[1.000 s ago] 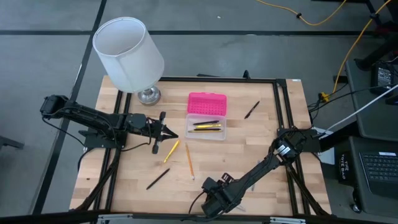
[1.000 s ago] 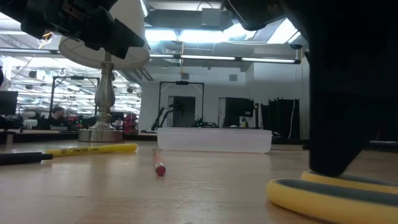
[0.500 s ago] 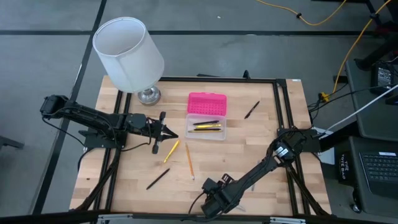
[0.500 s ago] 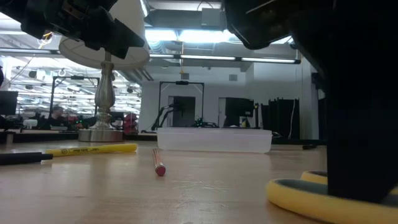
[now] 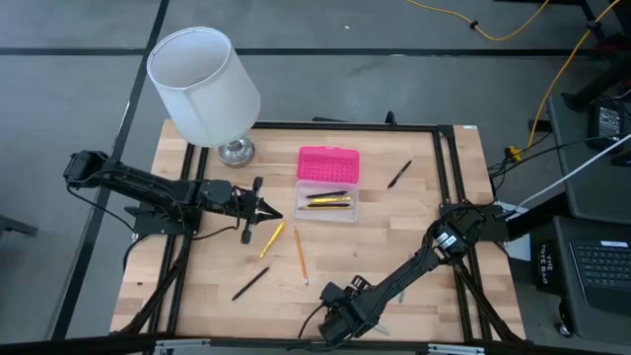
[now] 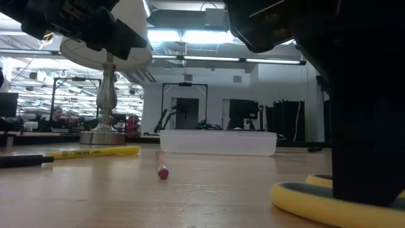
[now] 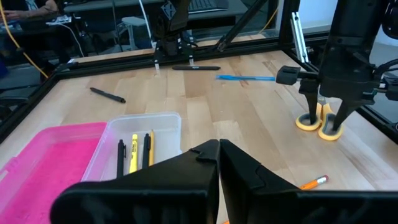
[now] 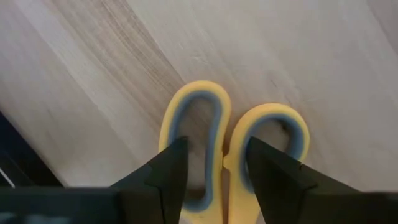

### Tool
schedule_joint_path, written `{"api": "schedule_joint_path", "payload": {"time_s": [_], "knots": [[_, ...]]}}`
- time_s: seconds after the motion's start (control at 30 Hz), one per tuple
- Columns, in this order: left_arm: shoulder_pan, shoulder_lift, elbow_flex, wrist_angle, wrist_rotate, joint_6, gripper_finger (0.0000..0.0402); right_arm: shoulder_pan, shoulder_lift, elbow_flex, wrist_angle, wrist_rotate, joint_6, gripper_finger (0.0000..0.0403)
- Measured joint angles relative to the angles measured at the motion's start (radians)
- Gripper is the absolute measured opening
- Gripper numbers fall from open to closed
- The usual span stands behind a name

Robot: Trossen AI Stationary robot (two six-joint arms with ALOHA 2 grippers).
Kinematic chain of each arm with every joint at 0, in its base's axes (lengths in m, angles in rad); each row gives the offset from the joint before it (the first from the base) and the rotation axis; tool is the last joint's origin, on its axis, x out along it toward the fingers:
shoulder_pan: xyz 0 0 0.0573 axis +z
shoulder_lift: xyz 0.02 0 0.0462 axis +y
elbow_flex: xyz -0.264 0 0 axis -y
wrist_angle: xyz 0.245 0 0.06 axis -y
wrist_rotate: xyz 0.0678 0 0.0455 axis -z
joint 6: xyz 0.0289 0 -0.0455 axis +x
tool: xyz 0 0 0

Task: Pick & place school supplies into a supply box
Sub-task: Put the yellow scissor into the pink supply box

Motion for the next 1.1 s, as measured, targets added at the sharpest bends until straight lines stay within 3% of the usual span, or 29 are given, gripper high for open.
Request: {"api": "schedule_joint_path", "payload": {"time_s": [0.33,0.7,1.1], "knots": [[0.000,0.000,0.000,0.000,0.000,0.000,0.0006,-0.002,0.000,-0.001,-0.013,-0.001,-0.001,0.0080],[0.000,0.000,0.000,0.000,0.000,0.000,0.0006,-0.003,-0.006,-0.003,-0.012,0.012,-0.007,0.0079],[0.000,0.000,0.000,0.000,0.000,0.000,0.0006,-0.028,-0.068,-0.007,-0.005,0.089,-0.196,0.0079]]}}
